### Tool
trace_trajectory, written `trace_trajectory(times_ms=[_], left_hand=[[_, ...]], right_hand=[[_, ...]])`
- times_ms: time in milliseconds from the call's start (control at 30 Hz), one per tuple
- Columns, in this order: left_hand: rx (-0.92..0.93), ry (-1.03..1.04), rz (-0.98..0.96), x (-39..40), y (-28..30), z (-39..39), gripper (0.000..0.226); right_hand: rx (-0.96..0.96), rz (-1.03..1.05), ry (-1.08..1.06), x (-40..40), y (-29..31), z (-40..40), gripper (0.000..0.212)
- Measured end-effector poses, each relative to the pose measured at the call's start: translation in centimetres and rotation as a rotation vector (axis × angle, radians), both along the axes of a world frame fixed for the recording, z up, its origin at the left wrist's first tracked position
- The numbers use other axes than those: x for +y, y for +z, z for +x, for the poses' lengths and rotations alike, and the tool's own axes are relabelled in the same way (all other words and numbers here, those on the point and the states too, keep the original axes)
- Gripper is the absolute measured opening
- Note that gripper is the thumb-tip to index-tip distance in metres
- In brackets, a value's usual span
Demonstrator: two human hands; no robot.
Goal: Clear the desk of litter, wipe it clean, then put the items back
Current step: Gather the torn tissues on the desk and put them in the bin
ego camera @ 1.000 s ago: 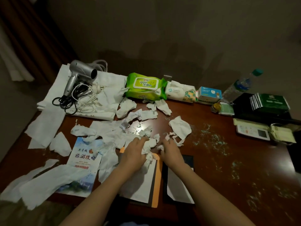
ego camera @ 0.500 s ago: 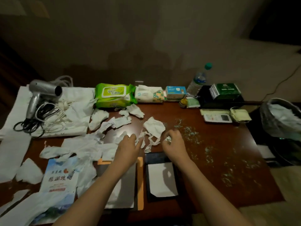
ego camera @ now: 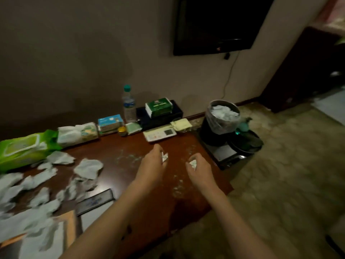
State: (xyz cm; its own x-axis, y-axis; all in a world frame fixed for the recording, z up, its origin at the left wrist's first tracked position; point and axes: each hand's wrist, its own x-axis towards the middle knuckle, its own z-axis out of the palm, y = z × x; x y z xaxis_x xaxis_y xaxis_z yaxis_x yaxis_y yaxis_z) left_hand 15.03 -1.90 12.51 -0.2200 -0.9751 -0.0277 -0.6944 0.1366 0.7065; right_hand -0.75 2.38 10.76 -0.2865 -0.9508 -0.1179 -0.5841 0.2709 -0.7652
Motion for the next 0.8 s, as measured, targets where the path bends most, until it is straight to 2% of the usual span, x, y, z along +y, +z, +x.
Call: trace_trajectory(times_ms=[267,433,800], left_hand=[[0.006,-0.208,-0.008,2.7,1.2,-17.6,0.014],[0.006,-0.313,-0.042,1.9,2.2,-25.0,0.012],[0.09,-0.229,0.066,-7.5,1.3,-36.7,0.021]], right_hand=[[0.108,-0.058,-0.22,5.4,1.5,-16.2,0.009],[0.172,-0.098,-0.282,5.8,2.7,-23.0,0.007],[0.207,-0.058,-0.231,-2.2,2.5,-33.5,0.007]])
